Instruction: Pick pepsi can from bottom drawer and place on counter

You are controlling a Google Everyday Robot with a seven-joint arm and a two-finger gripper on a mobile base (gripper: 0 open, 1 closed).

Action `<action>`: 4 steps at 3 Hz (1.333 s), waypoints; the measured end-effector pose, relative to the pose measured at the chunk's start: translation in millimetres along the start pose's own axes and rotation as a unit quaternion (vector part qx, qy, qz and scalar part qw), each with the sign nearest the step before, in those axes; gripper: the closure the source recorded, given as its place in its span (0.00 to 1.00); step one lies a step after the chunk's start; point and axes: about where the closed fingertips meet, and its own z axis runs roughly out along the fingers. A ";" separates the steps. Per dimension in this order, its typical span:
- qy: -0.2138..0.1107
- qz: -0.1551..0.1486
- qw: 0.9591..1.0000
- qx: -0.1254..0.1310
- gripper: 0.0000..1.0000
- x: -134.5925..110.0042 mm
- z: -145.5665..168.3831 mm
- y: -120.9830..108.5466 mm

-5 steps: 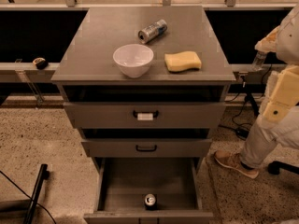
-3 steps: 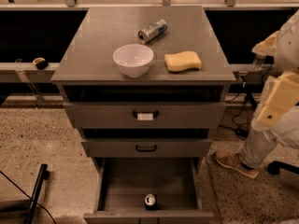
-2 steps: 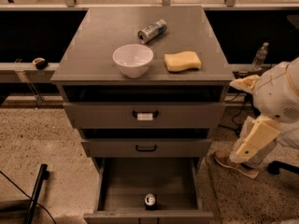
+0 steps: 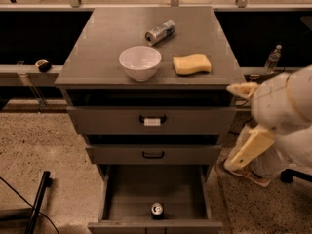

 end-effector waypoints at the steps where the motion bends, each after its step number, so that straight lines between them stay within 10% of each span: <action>1: -0.066 -0.014 0.998 -0.015 0.00 -1.1 71.3 39.8; 4: -0.118 -0.070 0.990 -0.021 0.00 7.1 166.1 72.6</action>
Offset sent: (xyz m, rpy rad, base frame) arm -0.0128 0.0436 -0.0678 0.1167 -0.0149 0.0744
